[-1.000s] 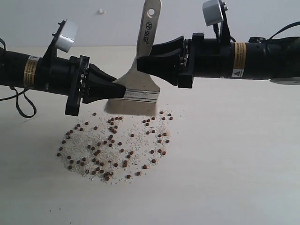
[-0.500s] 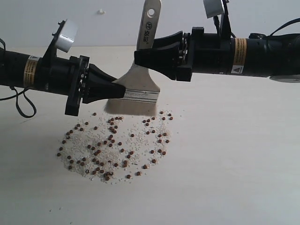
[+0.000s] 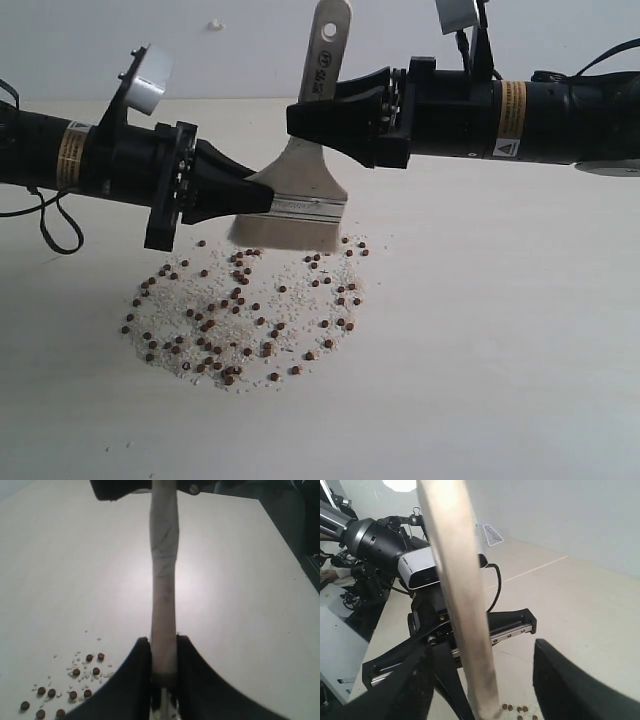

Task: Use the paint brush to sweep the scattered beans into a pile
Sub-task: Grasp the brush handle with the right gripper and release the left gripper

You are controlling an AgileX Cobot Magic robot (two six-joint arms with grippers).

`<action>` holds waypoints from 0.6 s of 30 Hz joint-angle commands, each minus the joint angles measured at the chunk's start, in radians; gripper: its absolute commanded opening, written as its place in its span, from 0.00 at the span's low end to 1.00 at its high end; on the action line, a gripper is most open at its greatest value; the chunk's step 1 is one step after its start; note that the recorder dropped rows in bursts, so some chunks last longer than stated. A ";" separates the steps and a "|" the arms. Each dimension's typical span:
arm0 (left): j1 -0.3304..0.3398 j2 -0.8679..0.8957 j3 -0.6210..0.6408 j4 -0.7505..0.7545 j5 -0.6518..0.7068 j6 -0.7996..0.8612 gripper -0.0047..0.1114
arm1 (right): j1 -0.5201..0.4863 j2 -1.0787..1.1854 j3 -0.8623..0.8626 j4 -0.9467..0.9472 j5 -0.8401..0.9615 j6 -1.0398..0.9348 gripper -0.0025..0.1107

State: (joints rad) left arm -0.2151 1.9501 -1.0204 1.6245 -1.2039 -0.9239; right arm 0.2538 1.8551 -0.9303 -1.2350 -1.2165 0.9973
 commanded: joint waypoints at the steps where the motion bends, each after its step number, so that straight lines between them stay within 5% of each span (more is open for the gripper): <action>1: -0.015 -0.001 -0.006 -0.031 -0.017 0.005 0.04 | 0.001 -0.009 -0.005 0.005 -0.005 0.019 0.43; 7: -0.015 -0.001 -0.006 -0.031 -0.017 0.008 0.04 | 0.001 -0.009 -0.005 0.004 -0.005 0.018 0.04; 12: -0.015 -0.001 -0.006 -0.043 -0.017 0.007 0.05 | 0.001 -0.009 -0.005 0.005 -0.005 -0.034 0.02; 18: -0.015 -0.001 -0.006 -0.069 -0.017 0.012 0.56 | 0.001 -0.009 -0.005 0.041 -0.005 -0.034 0.02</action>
State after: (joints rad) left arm -0.2269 1.9501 -1.0204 1.5772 -1.2105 -0.9163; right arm 0.2538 1.8551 -0.9324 -1.2299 -1.2158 0.9649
